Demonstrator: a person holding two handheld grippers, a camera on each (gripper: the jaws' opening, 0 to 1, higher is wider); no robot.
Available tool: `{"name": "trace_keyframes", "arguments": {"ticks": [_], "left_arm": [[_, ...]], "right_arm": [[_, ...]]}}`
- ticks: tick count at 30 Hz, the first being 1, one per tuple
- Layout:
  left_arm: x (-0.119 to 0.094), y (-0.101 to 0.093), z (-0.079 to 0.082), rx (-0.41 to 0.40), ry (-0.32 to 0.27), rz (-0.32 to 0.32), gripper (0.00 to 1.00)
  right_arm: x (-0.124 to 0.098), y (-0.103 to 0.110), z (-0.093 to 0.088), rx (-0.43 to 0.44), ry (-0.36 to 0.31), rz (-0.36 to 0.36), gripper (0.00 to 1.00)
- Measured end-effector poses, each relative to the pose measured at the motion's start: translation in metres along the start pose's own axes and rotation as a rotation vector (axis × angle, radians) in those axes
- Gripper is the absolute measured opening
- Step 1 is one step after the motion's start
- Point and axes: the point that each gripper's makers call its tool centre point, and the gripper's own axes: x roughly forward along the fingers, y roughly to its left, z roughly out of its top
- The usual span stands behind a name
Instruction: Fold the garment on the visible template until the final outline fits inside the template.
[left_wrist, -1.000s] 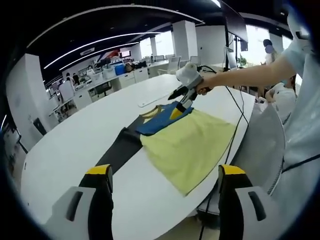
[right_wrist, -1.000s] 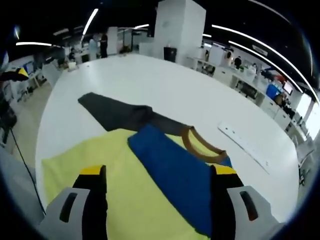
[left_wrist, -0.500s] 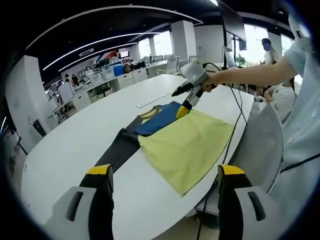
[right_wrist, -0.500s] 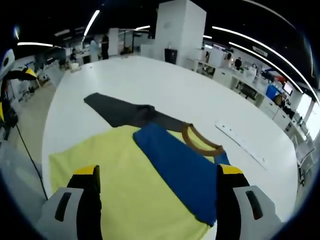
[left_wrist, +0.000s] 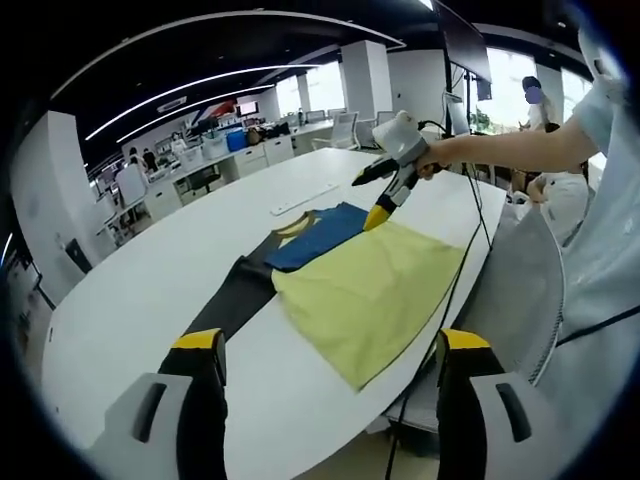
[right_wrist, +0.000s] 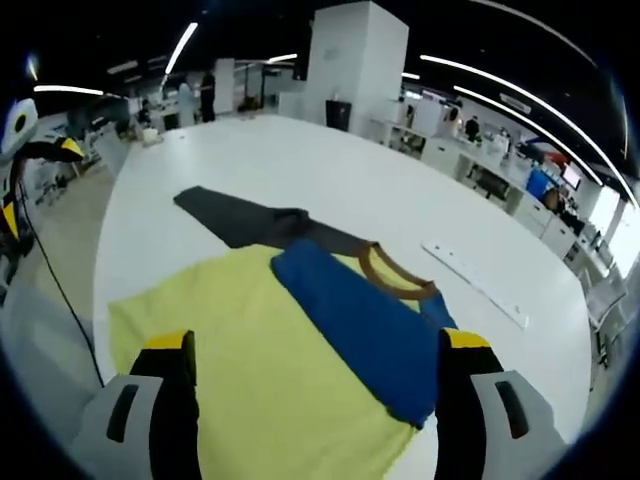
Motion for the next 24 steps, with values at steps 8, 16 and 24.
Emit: {"name": "trace_keyframes", "arguments": {"ticks": [8, 16, 24], "left_arm": [[0.002, -0.006, -0.001, 0.002, 0.006, -0.009, 0.84], [0.005, -0.014, 0.0, 0.005, 0.008, -0.021, 0.84], [0.01, -0.022, -0.001, 0.0, 0.015, -0.032, 0.84]], "right_arm": [[-0.017, 0.009, -0.005, 0.001, -0.017, -0.002, 1.0], [-0.036, 0.015, -0.005, -0.003, -0.056, -0.017, 1.0], [-0.054, 0.022, -0.007, 0.006, -0.078, -0.022, 1.0]]}}
